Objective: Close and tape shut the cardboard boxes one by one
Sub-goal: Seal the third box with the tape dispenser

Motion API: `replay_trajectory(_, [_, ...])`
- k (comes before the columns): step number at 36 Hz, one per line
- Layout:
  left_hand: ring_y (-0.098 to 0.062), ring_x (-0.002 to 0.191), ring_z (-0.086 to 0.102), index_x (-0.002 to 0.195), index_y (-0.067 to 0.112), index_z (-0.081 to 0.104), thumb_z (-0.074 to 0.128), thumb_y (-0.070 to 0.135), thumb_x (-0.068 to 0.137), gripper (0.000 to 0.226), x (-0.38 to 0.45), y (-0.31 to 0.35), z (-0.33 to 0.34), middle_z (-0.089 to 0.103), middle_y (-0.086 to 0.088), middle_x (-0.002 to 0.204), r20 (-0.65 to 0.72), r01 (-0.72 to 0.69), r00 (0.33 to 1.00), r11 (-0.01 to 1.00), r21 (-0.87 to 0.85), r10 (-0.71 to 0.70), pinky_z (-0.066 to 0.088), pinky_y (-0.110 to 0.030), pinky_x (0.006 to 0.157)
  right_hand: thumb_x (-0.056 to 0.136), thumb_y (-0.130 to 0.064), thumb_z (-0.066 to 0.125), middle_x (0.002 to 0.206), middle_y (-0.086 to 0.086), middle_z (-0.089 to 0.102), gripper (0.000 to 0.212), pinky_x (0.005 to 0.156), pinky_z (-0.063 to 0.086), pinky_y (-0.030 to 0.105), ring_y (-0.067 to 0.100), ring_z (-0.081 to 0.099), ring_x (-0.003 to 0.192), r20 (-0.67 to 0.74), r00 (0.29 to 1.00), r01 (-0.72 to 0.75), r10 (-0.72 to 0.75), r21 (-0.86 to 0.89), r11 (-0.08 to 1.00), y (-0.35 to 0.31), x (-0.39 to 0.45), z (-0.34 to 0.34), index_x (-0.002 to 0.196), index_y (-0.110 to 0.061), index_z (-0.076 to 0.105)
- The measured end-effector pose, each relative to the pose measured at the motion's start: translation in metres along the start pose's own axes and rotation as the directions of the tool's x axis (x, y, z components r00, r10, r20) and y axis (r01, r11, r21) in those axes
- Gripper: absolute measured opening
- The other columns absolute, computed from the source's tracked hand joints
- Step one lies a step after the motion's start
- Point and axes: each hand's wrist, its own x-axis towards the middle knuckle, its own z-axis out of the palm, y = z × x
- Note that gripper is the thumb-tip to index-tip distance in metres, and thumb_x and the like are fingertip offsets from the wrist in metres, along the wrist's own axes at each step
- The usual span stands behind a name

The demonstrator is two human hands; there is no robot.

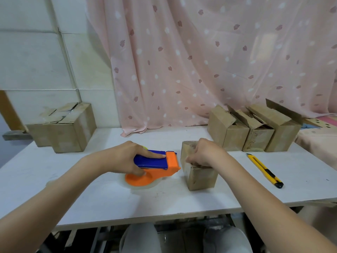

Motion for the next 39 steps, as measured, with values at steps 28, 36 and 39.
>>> replay_trajectory(28, [-0.005,0.078,0.05,0.129,0.078,0.031,0.069,0.023,0.082,0.082,-0.002,0.004,0.003,0.059,0.01,0.104,0.01,-0.004,1.0,0.999,-0.047,0.004,0.041,-0.015,0.065,0.078,-0.039,0.076,0.077,0.014,0.056,0.036,0.062,0.052,0.038,0.031,0.054,0.064,0.289,0.953,-0.06,-0.094,0.48,0.875,0.06,0.011,-0.029,0.08,-0.005,0.062])
replay_trajectory(36, [-0.012,0.081,0.052,0.127,0.081,0.029,0.069,0.024,0.082,0.083,0.012,0.013,0.004,0.055,0.012,0.096,0.02,-0.011,1.0,1.0,-0.028,0.012,0.046,-0.024,0.07,0.059,-0.042,0.084,0.095,0.017,0.061,0.074,0.069,0.048,0.04,0.035,0.057,0.08,0.323,0.944,-0.177,-0.07,0.672,0.719,0.107,0.015,-0.017,0.115,-0.001,0.06])
replay_trajectory(39, [-0.008,0.08,0.049,0.126,0.082,0.028,0.069,0.025,0.082,0.082,0.016,0.016,0.005,0.053,0.011,0.092,0.025,-0.019,1.0,1.0,-0.005,0.019,0.039,-0.017,0.065,0.064,-0.038,0.084,0.109,0.023,0.069,0.073,0.091,0.055,0.052,0.043,0.068,0.09,0.307,0.948,-0.185,-0.082,0.743,0.643,0.118,0.016,-0.011,0.126,-0.009,0.059])
